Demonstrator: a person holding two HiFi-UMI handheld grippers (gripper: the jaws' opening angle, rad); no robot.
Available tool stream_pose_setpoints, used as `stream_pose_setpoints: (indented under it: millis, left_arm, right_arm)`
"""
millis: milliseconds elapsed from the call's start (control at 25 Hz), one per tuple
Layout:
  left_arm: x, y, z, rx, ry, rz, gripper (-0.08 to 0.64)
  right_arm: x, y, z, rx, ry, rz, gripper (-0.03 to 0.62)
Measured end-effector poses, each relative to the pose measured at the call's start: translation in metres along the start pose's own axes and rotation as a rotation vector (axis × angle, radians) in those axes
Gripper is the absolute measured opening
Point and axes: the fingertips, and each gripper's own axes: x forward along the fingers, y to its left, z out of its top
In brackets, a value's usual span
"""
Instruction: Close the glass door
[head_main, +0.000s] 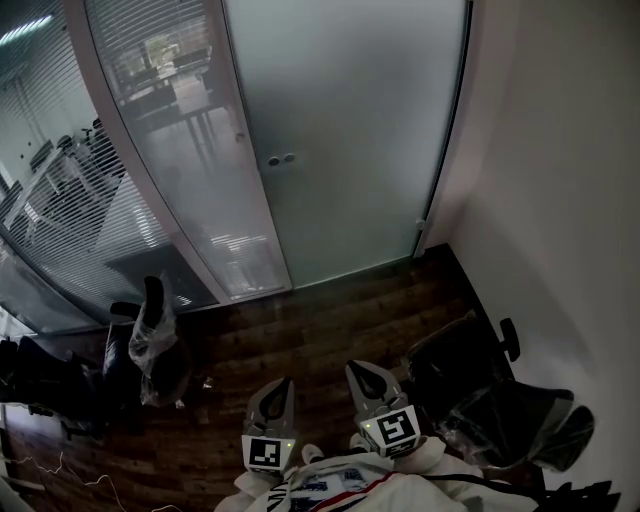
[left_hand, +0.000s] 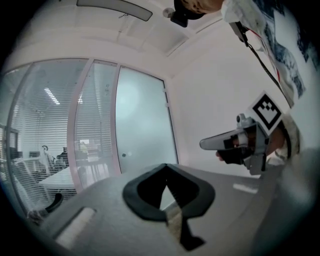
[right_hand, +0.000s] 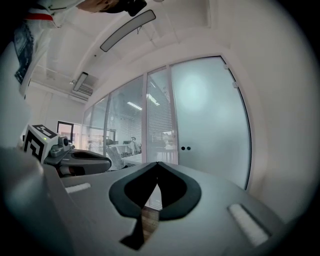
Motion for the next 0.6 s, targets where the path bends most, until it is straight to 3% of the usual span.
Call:
stream_pose_setpoints:
  millis: [320, 600]
  left_arm:
    - [0.000, 0.000, -0.001, -0.006, 0.001, 0.004, -0.002]
    - [0.001, -0.002, 0.000, 0.008, 0.002, 0.006, -0.002]
  right_arm:
    - [0.000, 0.000, -0.011, -0.048, 0.032, 0.004, 0.005]
    - [-0.001, -0.002, -0.017, -0.028, 0.036, 0.013, 0.005]
